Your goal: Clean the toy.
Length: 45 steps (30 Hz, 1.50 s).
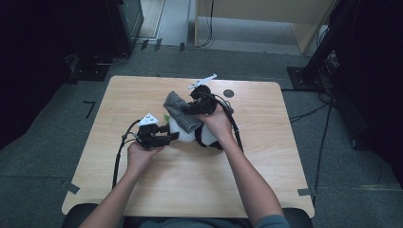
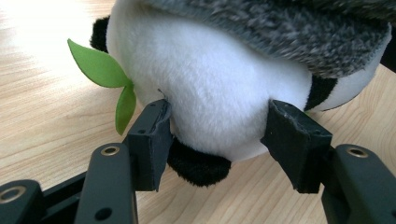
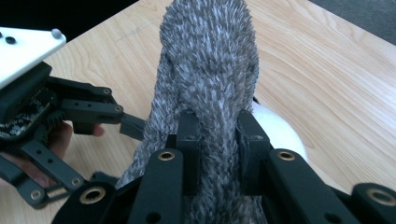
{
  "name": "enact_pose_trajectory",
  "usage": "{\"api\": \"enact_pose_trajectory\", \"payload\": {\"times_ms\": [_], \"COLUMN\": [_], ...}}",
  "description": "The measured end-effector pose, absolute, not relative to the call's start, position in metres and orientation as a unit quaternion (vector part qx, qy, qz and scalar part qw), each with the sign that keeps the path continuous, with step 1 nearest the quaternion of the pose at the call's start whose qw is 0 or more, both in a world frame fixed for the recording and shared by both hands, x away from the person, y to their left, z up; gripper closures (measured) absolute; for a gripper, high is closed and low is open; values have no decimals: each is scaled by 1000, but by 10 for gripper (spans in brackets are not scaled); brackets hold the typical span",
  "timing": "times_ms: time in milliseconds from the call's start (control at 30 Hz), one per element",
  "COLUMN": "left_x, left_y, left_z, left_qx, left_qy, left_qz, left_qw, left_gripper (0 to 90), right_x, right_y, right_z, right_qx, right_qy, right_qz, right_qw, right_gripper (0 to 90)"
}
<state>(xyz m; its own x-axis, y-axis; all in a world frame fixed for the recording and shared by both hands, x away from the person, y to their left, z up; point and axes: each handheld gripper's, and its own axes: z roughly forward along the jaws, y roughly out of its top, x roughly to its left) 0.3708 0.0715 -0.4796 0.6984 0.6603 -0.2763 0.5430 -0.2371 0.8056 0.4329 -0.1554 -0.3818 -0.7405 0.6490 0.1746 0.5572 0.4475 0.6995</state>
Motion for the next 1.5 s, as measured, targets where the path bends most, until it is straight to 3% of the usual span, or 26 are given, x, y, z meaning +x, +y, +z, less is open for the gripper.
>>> {"api": "enact_pose_trajectory", "payload": {"times_ms": [800, 1500], "left_x": [371, 372], "left_y": [71, 71], "left_z": [-480, -481], "left_qx": [781, 780], "left_qy": [385, 386], "left_qz": [60, 57], "left_qw": [488, 489], "left_gripper": [409, 412], "right_x": [412, 390], "right_y": [-236, -279], "right_z": [-372, -366], "right_qx": [397, 414], "right_qy": [827, 817], "right_qz": [386, 382], "right_qw": [96, 123], "right_gripper": [750, 749]}}
